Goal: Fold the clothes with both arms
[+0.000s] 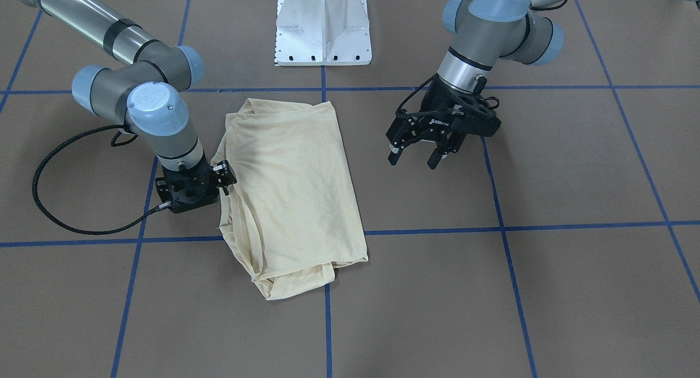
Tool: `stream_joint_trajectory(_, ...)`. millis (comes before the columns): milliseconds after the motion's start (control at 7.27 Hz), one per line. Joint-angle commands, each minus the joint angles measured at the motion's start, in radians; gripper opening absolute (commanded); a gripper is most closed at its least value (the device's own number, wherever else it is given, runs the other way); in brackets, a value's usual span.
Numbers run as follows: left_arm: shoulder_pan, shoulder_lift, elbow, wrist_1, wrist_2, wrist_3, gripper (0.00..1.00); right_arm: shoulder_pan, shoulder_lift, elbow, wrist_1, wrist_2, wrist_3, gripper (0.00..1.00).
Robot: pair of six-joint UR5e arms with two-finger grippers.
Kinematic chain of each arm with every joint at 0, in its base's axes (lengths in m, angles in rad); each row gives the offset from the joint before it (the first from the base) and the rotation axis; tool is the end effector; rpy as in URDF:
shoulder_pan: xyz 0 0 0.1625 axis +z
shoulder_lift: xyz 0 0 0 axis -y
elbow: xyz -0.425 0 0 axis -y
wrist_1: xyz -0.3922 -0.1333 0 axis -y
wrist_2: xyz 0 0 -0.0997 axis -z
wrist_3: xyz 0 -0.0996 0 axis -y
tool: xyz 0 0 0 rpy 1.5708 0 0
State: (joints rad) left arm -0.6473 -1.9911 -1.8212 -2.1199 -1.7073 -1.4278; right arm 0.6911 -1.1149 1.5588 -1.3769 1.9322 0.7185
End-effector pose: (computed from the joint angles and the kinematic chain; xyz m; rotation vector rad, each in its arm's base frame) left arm 0.4125 -0.4619 0.2470 0.3610 1.1767 -0.3563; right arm -0.4590 -0.5070 0.3911 0.1902 -0.6973 -0.2694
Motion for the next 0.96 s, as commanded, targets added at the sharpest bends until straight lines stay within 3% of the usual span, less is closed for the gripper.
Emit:
stream_joint_trajectory(0, 0.0, 0.0, -0.004, 0.0, 0.0, 0.001, 1.0, 0.027, 0.015, 0.015, 0.001, 0.022, -0.008, 1.0)
stream_joint_trajectory(275, 0.0, 0.0, -0.007, 0.001, -0.002, 0.001, 1.0, 0.022, 0.125, -0.018, -0.002, 0.008, 0.007, 1.0)
stream_joint_trajectory(413, -0.002, 0.0, -0.01, 0.001, -0.003, 0.001, 1.0, 0.019, 0.176, -0.081, 0.001, 0.004, 0.004, 1.0)
stream_joint_trajectory(826, -0.002, -0.002, -0.01, 0.001, -0.003, 0.0, 1.0, 0.009, 0.191, -0.135, -0.002, -0.001, -0.007, 1.0)
